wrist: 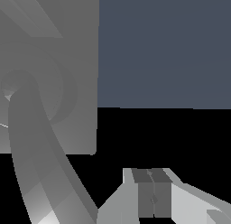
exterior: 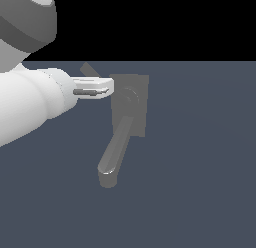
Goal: Turn on the faucet by rotating a designated handle.
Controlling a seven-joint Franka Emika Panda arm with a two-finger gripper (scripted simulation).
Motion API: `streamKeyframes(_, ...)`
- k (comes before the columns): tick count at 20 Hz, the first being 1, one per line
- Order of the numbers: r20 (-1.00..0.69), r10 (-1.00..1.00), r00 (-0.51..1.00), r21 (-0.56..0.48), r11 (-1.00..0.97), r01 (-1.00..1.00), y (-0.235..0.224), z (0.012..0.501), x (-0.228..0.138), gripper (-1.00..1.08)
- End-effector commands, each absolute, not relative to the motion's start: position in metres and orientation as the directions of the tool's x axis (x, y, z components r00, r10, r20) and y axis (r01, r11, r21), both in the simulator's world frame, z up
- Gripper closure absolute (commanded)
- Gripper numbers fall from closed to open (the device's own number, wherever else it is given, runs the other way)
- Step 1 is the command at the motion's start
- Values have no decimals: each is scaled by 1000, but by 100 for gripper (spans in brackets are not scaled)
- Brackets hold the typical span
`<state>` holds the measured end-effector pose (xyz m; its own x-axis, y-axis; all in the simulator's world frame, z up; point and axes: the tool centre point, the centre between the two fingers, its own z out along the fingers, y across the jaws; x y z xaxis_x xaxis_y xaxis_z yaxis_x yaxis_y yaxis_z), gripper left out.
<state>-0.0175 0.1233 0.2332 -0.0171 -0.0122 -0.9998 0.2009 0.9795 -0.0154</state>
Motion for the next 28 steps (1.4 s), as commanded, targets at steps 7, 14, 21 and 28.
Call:
streamKeyframes(7, -1000, -12, -13, -14, 980, 200, 107, 252, -20, 108)
streamKeyframes(14, -1000, -11, -8, -13, 980, 198, 91, 270, -23, 108)
streamKeyframes(21, -1000, -11, -3, -11, 980, 197, 75, 288, -25, 108)
streamKeyframes(28, -1000, -11, -23, -16, 980, 199, 61, 280, -32, 108)
